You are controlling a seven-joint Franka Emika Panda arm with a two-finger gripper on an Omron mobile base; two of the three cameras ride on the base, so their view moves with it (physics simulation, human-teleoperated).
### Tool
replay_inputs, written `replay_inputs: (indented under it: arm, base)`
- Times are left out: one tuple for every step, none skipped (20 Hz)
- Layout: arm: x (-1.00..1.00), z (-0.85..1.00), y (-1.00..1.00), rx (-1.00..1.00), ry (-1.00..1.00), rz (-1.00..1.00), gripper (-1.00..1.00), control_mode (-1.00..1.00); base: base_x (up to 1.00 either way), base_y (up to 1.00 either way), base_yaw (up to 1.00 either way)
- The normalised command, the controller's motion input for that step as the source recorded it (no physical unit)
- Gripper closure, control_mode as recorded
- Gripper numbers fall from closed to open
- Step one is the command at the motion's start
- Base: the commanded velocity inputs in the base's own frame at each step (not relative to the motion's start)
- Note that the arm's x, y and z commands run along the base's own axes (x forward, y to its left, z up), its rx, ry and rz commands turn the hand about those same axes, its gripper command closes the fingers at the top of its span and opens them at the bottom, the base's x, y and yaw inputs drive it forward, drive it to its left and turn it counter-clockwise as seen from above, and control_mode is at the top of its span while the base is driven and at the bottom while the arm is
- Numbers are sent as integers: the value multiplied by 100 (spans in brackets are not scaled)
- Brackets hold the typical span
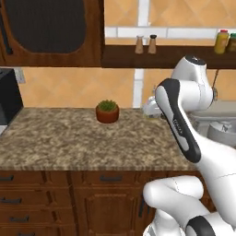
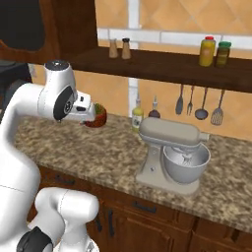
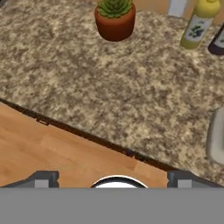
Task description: Navigate to the stove.
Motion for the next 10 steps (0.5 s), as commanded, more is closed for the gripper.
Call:
replay_inputs:
  arm:
    - [0,0,0,0,0,0,-100,100]
    - [0,0,0,0,0,0,-100,100]
    - [0,0,0,0,0,0,-100,100]
    - [0,0,0,0,0,0,-100,100]
    - [0,0,0,0,0,0,-100,100]
    - [0,0,0,0,0,0,-100,100]
    - [0,0,0,0,0,0,-100,100]
    - [0,0,0,0,0,0,-100,100]
    - [0,0,0,0,0,0,-100,100]
    - [0,0,0,0,0,0,-100,100]
  base:
    - [-21,50,46]
    - [-23,45,47]
    - [-21,39,46]
    - [-24,26,41]
    - [-21,26,41]
    - [-15,22,41]
    - [-10,24,52]
    - [-13,14,56]
    - [-15,14,80]
    - [-4,4,100]
